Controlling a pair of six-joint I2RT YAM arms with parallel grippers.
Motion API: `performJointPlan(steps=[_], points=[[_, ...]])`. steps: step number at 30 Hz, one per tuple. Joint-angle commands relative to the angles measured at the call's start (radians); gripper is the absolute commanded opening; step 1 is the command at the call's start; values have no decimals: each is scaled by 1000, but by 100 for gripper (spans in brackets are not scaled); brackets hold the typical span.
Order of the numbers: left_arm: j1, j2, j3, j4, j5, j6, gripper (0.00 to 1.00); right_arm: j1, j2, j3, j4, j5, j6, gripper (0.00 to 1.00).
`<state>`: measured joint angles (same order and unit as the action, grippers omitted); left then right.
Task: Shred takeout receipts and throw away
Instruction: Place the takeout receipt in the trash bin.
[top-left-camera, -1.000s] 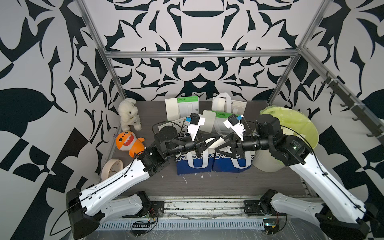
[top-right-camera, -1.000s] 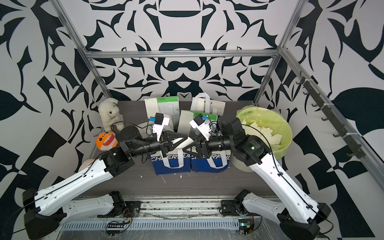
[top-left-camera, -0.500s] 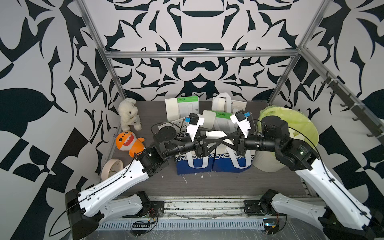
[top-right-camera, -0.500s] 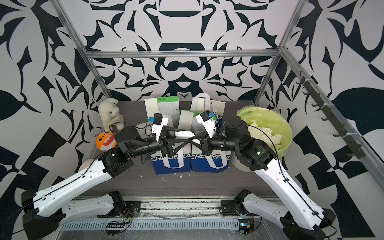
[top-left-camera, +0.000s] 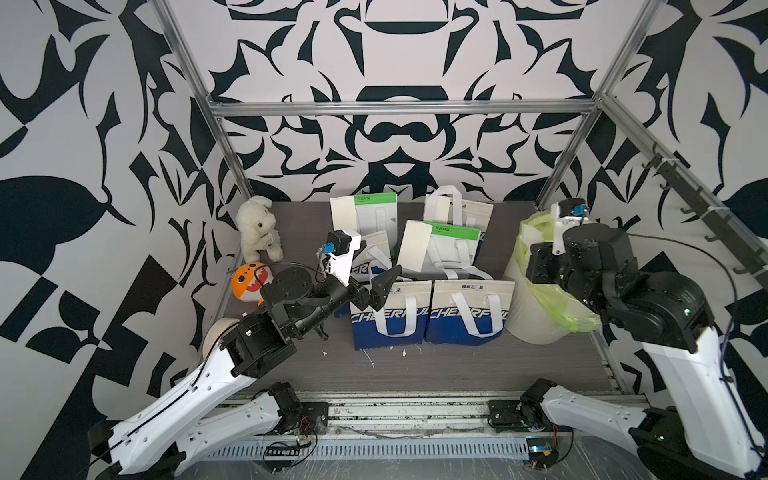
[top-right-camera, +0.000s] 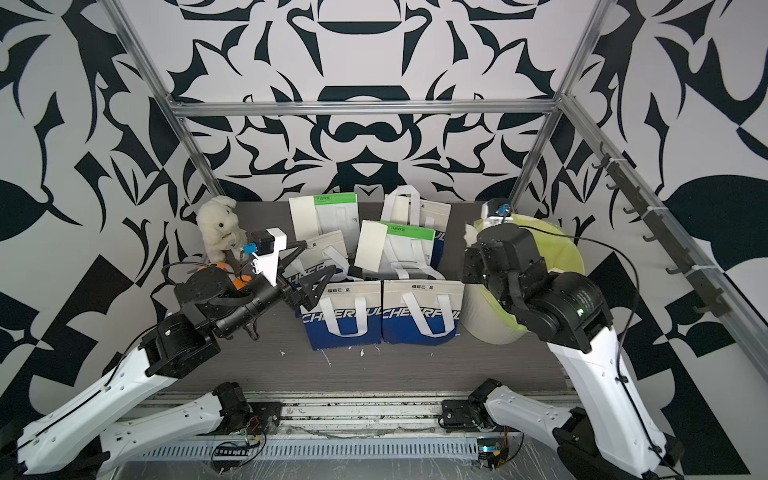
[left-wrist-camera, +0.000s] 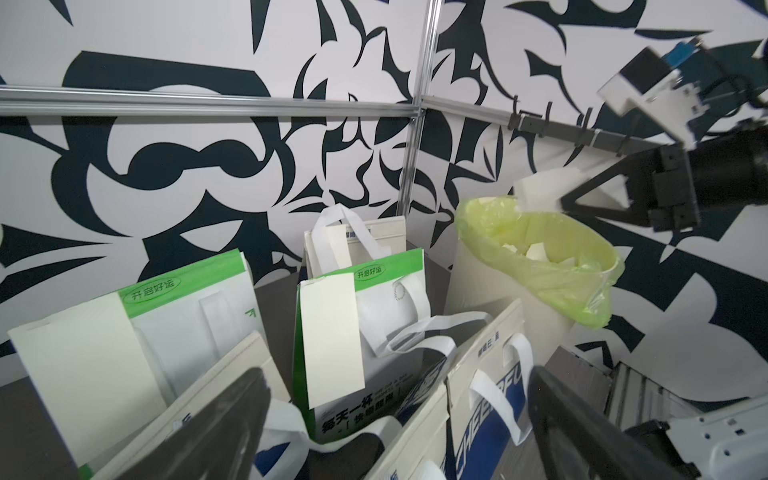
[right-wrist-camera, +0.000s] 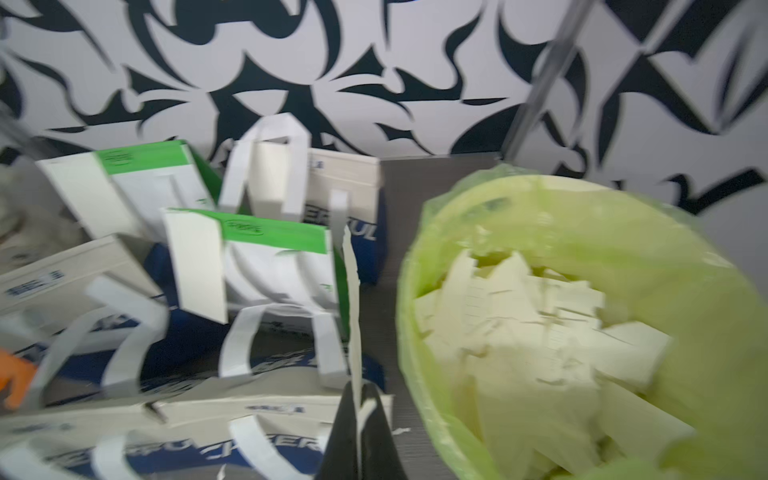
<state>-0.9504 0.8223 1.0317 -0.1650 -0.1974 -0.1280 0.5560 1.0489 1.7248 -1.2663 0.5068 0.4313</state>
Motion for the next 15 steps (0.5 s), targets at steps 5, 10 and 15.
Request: performJointPlan(steps=[5, 10, 15], points=[[-2, 39, -2, -27, 15, 24, 99, -341, 66, -51, -86, -35, -134, 0], [-3, 68, 16, -50, 52, 44, 100, -525, 115, -64, -58, -276, -202, 31], [-3, 56, 2, -6, 81, 81, 99, -527, 130, -31, -64, -353, -203, 100]])
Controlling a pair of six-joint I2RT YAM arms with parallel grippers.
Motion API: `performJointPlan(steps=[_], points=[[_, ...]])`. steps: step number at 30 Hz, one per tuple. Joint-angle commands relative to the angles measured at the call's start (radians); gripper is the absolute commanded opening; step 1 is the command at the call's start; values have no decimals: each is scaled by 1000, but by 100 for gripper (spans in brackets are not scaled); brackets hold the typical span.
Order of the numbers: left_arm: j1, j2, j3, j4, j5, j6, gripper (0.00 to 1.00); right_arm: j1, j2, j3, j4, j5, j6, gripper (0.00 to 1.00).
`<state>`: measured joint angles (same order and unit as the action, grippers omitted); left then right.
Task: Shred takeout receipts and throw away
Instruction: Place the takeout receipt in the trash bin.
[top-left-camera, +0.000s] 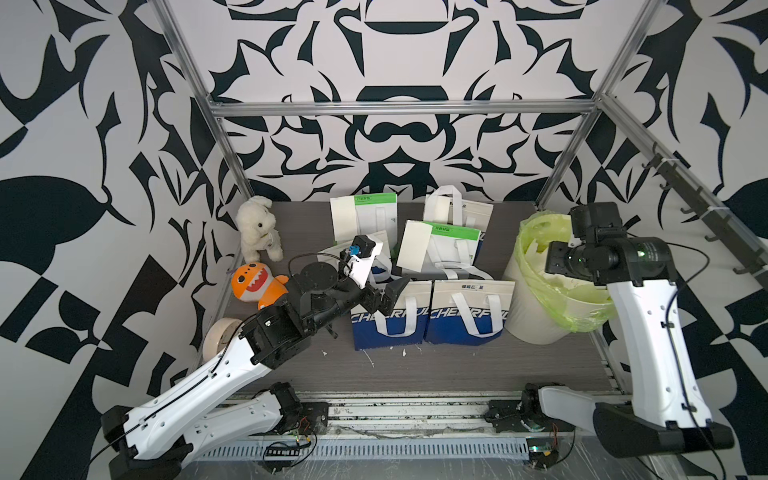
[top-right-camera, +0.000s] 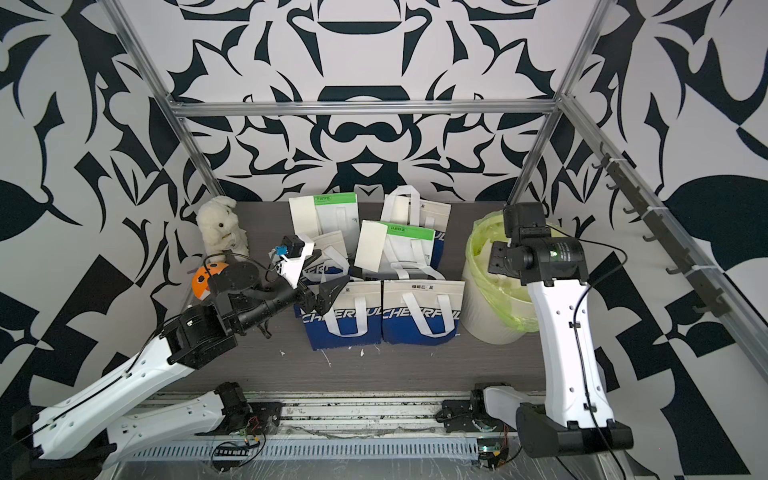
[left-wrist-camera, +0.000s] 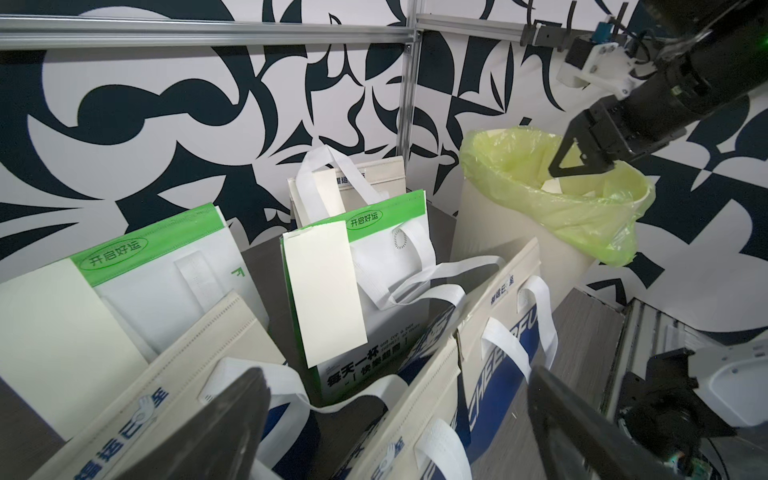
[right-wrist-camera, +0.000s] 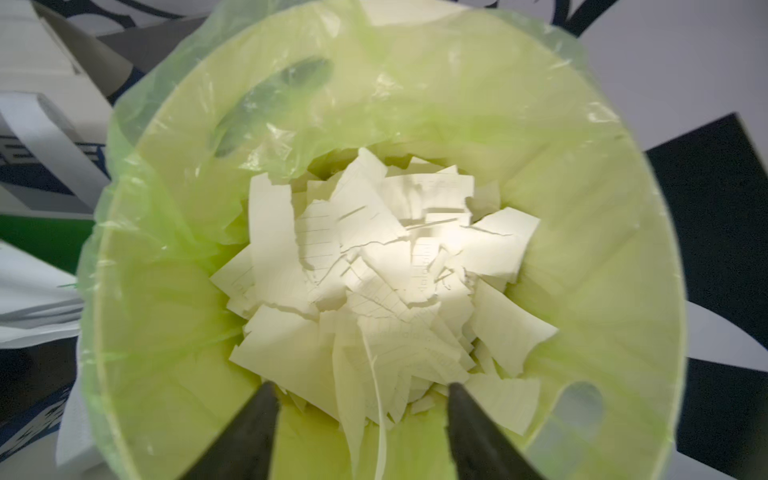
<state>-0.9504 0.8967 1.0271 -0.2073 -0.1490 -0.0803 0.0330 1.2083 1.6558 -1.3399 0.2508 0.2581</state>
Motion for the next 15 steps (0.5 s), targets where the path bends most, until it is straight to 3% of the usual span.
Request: performJointPlan(steps=[1, 6, 10, 12, 15], points=[[-2, -26, -4, 60, 37, 43, 100, -4, -24, 47, 5, -108, -33, 100], [-2, 12, 26, 37, 5, 102, 100, -4, -20, 97, 19, -175, -48, 100], [4, 128, 143, -83, -86, 141, 100, -4, -66, 108, 140, -411, -41, 86], [69, 181, 212, -124, -23, 122, 100, -4, -70, 112, 195, -528, -18, 80], [234, 254, 309, -167, 233, 78, 100, -4, -38, 142, 235, -655, 24, 67]])
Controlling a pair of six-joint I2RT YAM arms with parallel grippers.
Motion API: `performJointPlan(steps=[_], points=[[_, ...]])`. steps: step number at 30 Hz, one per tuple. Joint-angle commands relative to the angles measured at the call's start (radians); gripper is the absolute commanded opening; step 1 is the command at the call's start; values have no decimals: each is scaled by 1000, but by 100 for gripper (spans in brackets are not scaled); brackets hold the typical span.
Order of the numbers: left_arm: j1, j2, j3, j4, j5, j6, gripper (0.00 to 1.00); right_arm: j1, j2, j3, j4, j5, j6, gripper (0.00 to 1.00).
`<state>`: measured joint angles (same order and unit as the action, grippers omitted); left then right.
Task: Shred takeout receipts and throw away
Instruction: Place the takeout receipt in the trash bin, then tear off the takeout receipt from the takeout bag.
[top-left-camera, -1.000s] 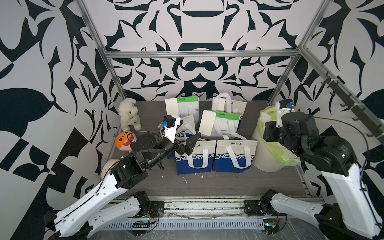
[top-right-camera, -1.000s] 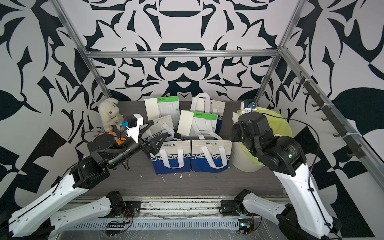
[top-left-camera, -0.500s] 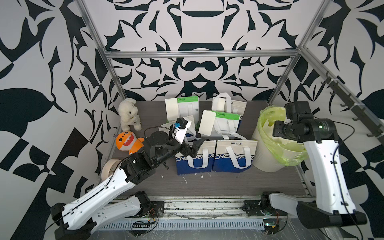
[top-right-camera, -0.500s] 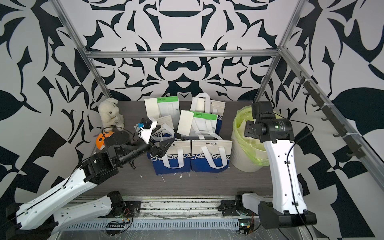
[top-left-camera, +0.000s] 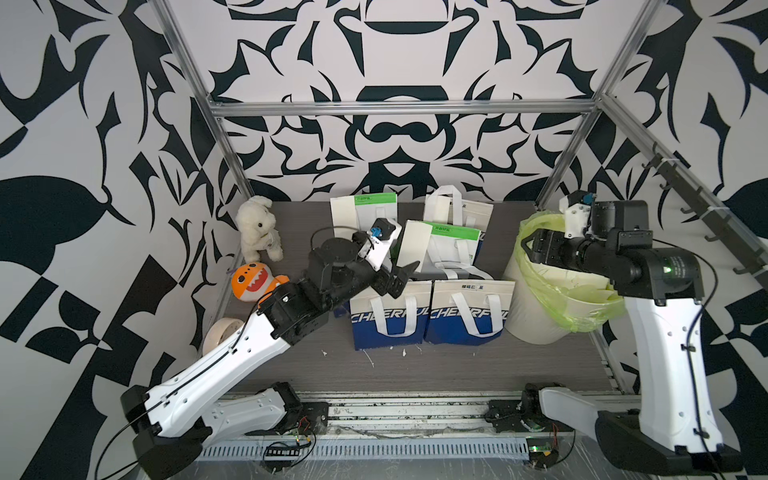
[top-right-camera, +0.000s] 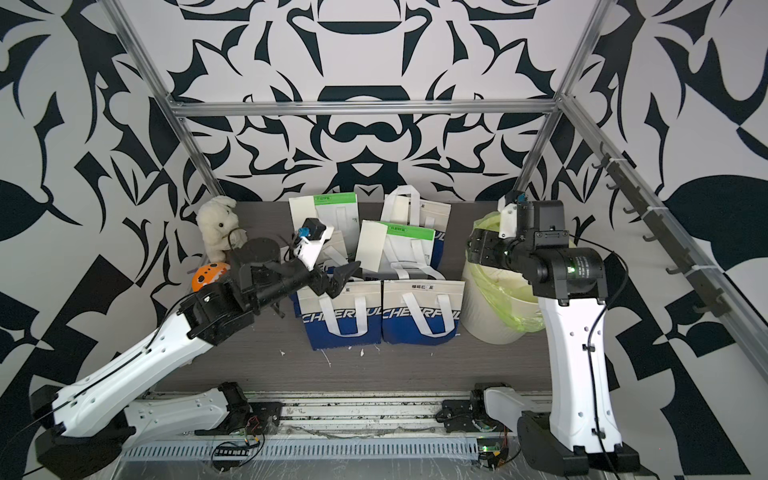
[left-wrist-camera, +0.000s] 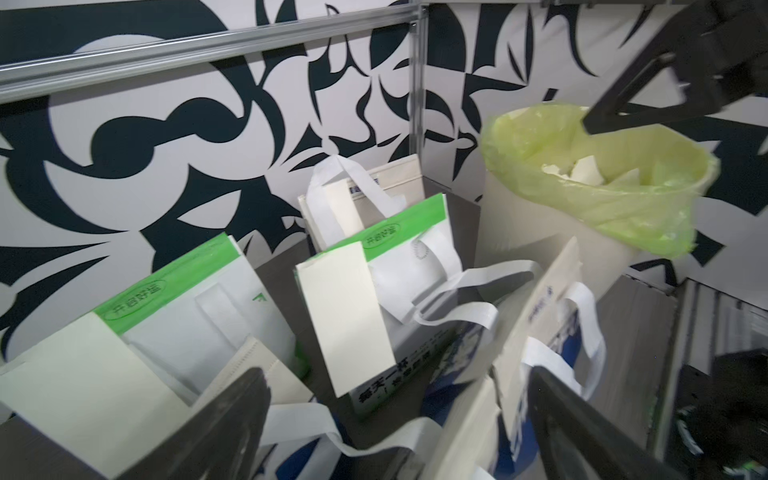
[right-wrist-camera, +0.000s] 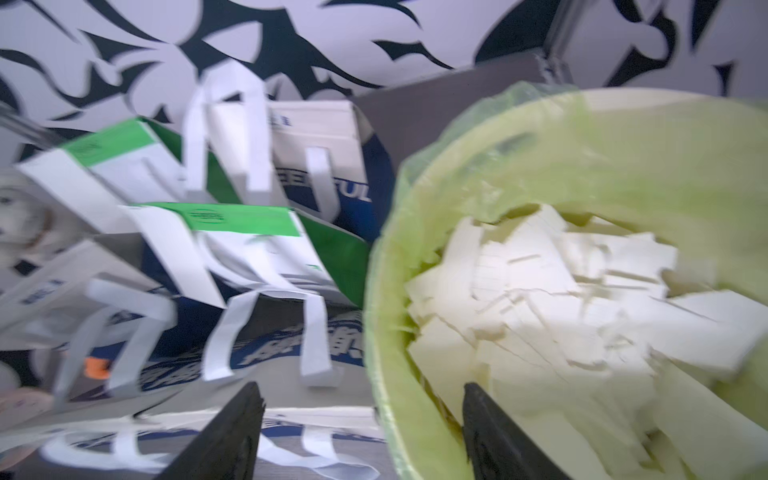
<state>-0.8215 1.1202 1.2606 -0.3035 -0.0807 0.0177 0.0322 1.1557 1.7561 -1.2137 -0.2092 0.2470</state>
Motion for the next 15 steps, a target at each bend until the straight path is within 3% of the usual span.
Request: performJointPlan(steps=[1, 3, 5, 7, 9, 15], points=[[159, 59, 106, -82, 244, -28, 97, -2, 29, 47, 124, -233, 52, 64], [267, 121, 169, -101, 395, -63, 90, 0, 57, 54, 156, -309, 87, 64], [382, 230, 260, -144, 609, -103, 72, 21, 84, 56, 193, -350, 133, 66], [449, 318, 337, -175, 746, -125, 63, 70, 114, 73, 211, -345, 152, 68], [470, 386, 393, -214, 838, -67, 62, 141, 152, 104, 207, -302, 144, 70], [470, 473, 421, -226, 921, 123, 68, 254, 258, 121, 274, -243, 152, 71]])
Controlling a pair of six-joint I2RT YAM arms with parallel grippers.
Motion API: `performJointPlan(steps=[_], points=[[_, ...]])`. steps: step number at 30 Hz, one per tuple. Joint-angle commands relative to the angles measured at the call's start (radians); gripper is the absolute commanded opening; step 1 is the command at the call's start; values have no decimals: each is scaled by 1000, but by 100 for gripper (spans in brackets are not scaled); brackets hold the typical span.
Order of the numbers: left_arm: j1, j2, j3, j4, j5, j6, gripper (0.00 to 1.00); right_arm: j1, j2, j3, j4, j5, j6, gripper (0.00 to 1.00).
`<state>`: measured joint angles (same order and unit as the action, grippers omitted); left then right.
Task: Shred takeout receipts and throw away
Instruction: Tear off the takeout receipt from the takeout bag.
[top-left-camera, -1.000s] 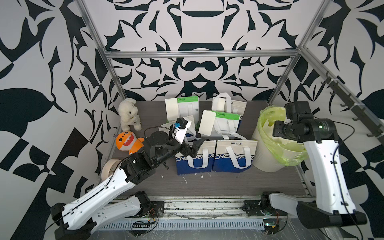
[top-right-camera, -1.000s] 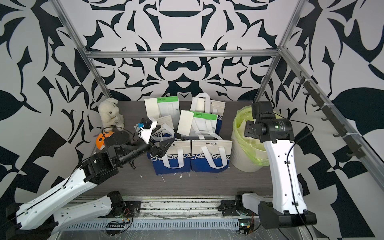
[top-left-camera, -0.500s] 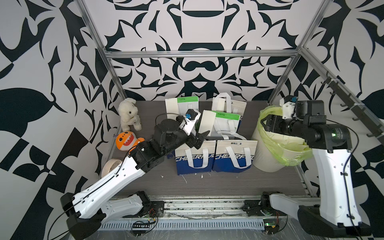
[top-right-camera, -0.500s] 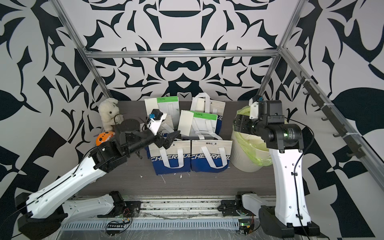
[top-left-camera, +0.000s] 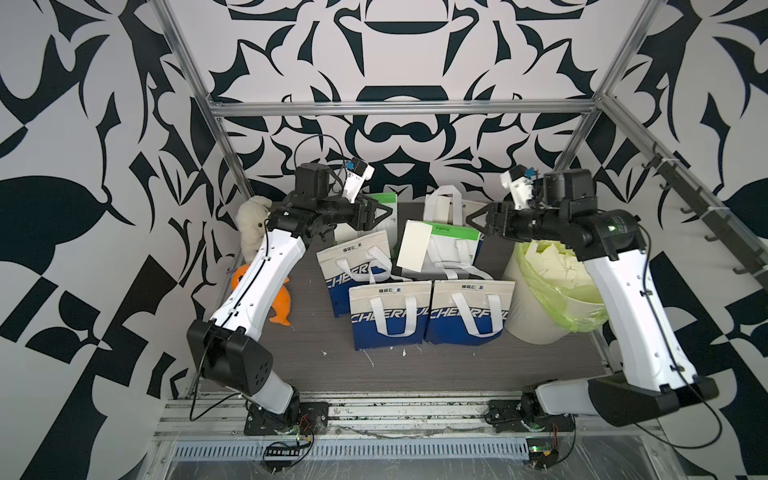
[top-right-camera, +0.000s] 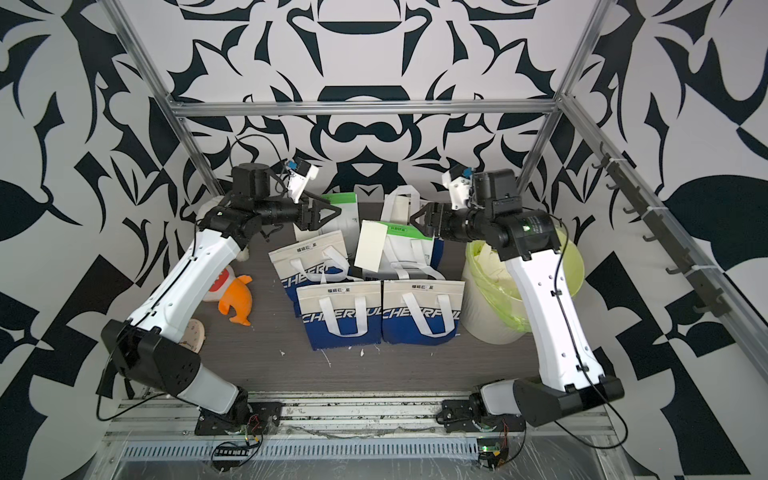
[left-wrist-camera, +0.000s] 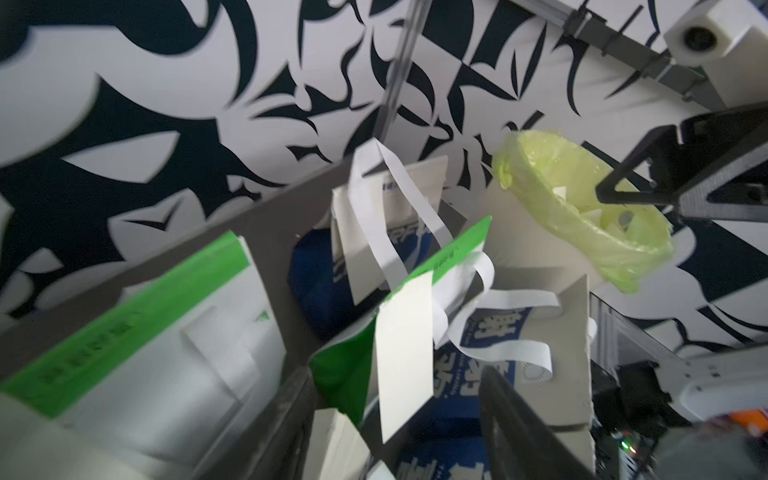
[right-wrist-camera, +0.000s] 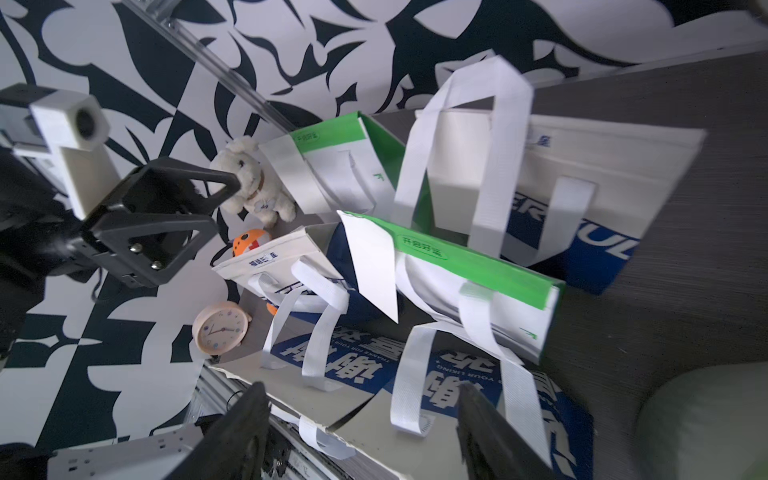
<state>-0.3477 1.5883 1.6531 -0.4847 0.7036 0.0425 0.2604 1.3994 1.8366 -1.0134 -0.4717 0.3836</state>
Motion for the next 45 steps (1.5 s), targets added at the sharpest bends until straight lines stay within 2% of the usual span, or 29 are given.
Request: performJointPlan(steps=[1, 7, 12, 16, 18, 20, 22, 26, 32, 38, 45], points=[[-4, 19, 32, -42, 149, 109, 68, 44, 36, 45, 85, 28, 16, 71], [-5, 159, 141, -126, 148, 109, 62, 126, 160, 75, 127, 100, 57, 68], [-20, 276, 239, -172, 64, 57, 51, 179, 257, 110, 120, 205, 55, 65], [-42, 335, 275, -180, 39, 51, 49, 215, 324, 138, 103, 270, 40, 65], [-51, 353, 282, -172, 21, 47, 45, 222, 338, 135, 104, 312, 33, 64], [-57, 369, 278, -155, -5, 41, 37, 224, 347, 126, 117, 346, 21, 62], [-58, 383, 267, -122, -24, 20, 31, 224, 353, 114, 134, 355, 15, 61], [-63, 405, 261, -102, -27, 10, 26, 224, 365, 91, 187, 324, -2, 56], [-78, 395, 220, -67, -37, 13, 21, 227, 380, 84, 271, 281, 1, 47], [-93, 366, 167, -16, -38, 13, 17, 239, 447, 156, 266, 243, -2, 38], [-103, 353, 139, -3, -20, 10, 15, 264, 474, 187, 225, 287, -21, 34]])
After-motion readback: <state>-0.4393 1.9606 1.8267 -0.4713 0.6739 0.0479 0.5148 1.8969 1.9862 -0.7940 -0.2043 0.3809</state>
